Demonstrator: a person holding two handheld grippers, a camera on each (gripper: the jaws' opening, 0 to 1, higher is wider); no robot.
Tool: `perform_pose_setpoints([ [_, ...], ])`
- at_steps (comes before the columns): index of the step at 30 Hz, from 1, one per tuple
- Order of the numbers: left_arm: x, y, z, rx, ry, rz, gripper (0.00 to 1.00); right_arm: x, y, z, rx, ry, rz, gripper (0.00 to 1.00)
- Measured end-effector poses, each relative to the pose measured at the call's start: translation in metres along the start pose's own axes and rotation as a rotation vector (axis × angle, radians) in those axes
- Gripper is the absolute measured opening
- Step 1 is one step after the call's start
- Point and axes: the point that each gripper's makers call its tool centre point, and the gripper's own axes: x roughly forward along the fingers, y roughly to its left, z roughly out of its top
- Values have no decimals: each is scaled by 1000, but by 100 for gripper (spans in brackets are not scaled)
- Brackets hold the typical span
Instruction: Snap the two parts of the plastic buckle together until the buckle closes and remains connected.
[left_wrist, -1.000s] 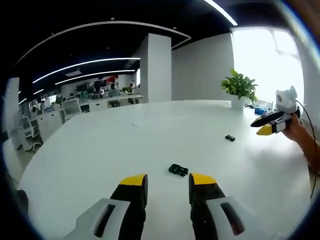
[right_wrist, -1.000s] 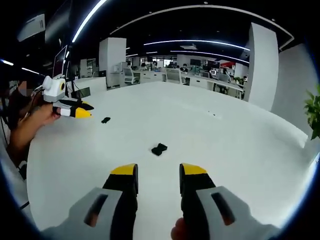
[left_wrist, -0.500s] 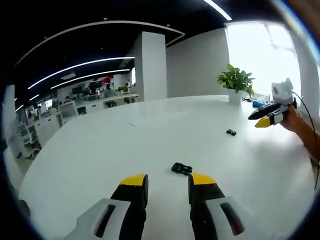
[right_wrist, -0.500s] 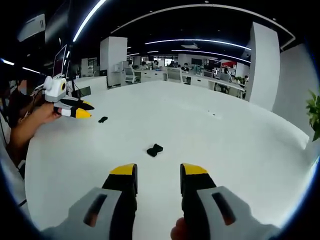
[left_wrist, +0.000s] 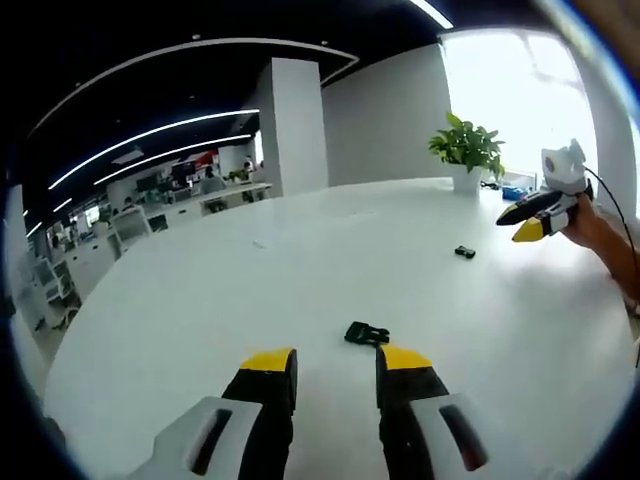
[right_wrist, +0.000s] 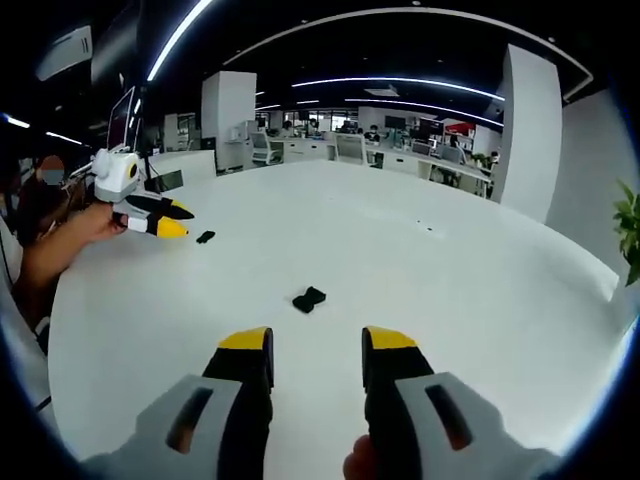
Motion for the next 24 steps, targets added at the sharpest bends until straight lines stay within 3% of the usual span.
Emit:
perform_pose_setpoints([
  [15, 12, 4, -5, 41, 38, 7, 31, 1, 1, 1, 6, -7, 4, 35],
  [24, 19, -2, 0, 59, 30, -13, 29, 2, 1, -1, 9, -7, 10, 36],
])
